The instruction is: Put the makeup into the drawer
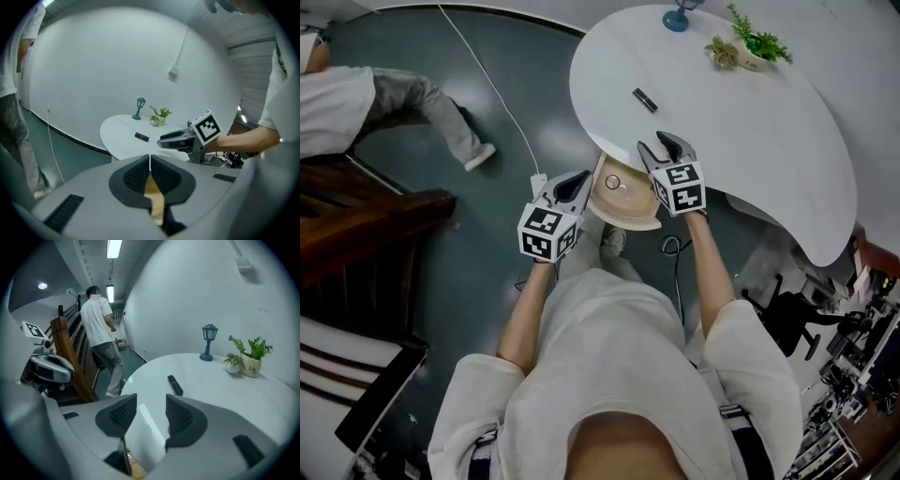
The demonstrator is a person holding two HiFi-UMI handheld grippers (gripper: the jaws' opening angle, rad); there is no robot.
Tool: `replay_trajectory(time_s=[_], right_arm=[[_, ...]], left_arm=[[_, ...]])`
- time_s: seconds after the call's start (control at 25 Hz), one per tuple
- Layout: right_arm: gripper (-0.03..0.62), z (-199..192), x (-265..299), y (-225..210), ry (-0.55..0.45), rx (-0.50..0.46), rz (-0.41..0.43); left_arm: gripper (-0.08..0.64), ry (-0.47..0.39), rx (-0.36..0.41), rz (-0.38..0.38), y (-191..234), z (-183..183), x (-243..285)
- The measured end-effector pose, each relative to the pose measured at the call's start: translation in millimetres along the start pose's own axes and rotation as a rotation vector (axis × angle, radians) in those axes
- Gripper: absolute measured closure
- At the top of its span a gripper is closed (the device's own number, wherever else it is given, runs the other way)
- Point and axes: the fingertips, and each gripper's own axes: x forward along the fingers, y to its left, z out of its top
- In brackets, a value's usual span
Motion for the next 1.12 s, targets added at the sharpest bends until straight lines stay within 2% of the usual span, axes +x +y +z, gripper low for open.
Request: replay_trajectory(time_s=[0.24,0.52,0.92,1.12], right_arm=[[0.405,17.6,39.4,-28.4,0.052,-0.040,-0.009],[0.411,18.8,79.5,-52.0,0.128,-0.067,-0.024],[0.451,13.6,103.2,-67.0,0.206,-0.099,-0.020],[0.491,11.8,105.8,-67.0,0.199,-0.069,-0.017]], left_arm=[[0.545,0.003,-0.021,0.015,17.3,3.3,0.6],[0.545,0.015,-0.045,0.035,36.0,-1.1,0.5],[0.543,0.030,-0.050,0.040,50.7,1.3,2.6],[0.543,0.033,-0.049,0.039,53.0,3.1,3.2]])
